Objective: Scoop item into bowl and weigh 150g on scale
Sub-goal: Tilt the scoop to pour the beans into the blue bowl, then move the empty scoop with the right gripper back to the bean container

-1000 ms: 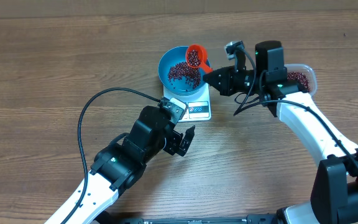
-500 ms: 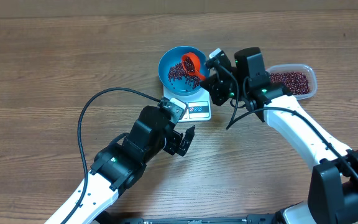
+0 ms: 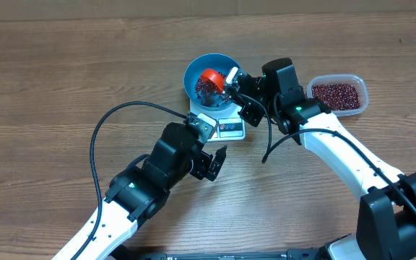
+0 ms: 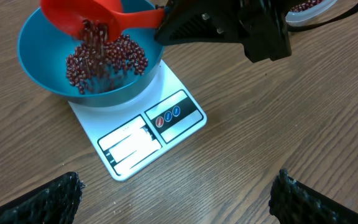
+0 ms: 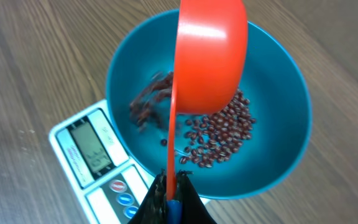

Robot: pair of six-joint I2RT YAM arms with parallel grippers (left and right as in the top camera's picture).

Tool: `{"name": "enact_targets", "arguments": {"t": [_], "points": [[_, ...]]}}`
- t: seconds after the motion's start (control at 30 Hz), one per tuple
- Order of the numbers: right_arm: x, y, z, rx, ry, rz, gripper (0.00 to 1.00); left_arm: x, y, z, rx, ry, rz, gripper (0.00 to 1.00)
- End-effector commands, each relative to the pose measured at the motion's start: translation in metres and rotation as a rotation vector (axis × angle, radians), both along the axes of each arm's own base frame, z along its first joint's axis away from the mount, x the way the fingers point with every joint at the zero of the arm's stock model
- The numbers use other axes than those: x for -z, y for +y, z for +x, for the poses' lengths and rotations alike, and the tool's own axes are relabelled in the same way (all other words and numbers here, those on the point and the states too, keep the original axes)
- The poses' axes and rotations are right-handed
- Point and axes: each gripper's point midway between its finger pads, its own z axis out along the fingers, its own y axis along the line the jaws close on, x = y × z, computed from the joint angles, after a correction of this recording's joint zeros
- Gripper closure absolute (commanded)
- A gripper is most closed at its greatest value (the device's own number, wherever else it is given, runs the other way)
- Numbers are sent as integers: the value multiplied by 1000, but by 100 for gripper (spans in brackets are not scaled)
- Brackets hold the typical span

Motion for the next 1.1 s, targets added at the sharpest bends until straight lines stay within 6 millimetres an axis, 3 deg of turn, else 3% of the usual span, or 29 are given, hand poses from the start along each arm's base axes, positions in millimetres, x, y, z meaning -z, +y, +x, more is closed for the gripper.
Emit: {"name": "enact_targets", "arguments": {"t": [0.0,0.23,0.5,0.77,0.9,1.07], "points": [[-26,-4,9,-9,-113,-48,96,-12,-2,5,0,-28,-13,0],[-43,-7,9,-8,-166,-54,96,-12,-2,5,0,-28,-13,0],[-51,-11,0,68,-96,7,96,-11,-1,5,0,-25,-11,0],[-94,-20,-15,97,-160,48,96,-11,-1,5,0,-25,-12,1],[-107,-56,-7,367,-142,70,96,-11,-1,5,0,-25,-11,1],[-96,-119,-11,741,-39,64,96,-11,-1,5,0,-25,-11,1]]}}
